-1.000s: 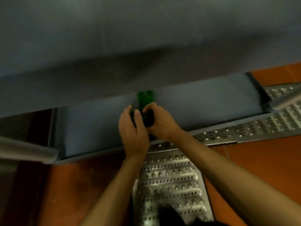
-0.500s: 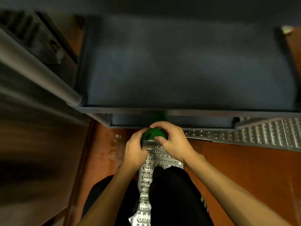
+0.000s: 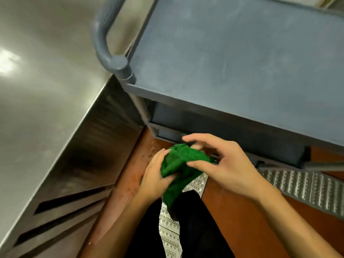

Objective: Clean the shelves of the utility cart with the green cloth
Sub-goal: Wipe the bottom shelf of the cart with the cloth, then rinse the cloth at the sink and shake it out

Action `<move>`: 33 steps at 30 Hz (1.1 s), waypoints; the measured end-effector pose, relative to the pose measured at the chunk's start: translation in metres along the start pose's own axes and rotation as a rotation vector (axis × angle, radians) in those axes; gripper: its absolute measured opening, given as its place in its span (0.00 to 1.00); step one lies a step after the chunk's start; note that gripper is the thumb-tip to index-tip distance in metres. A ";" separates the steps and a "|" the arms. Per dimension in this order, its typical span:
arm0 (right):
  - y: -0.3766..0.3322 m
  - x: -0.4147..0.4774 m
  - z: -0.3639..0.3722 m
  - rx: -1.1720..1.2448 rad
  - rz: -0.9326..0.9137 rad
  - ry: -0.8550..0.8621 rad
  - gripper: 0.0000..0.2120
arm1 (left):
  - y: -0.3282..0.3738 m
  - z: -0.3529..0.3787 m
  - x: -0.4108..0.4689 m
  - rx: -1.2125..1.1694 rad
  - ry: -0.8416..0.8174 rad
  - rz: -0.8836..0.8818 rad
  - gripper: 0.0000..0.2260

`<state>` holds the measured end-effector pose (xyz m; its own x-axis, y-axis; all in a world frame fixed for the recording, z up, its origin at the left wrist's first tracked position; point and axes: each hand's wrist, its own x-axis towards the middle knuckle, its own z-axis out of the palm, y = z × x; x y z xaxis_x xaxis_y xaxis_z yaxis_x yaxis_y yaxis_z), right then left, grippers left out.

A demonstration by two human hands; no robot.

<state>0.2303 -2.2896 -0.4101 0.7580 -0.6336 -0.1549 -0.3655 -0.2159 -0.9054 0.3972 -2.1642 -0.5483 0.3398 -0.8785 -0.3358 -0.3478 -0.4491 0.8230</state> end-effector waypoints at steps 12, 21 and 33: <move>-0.078 -0.001 0.032 -0.478 -0.164 -0.288 0.26 | 0.068 -0.092 -0.167 -0.423 0.257 -0.329 0.14; -0.093 -0.065 0.146 -0.505 -0.336 -0.645 0.27 | 0.078 -0.138 -0.272 -0.840 0.647 -0.445 0.13; -0.189 -0.171 0.321 -0.381 -0.650 -0.803 0.28 | 0.032 -0.165 -0.506 -1.154 0.912 -0.340 0.12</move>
<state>0.3431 -1.9022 -0.3395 0.9462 0.3221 -0.0298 0.1928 -0.6356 -0.7476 0.3586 -1.7074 -0.2762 0.8218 -0.1675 -0.5446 0.5670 0.1471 0.8104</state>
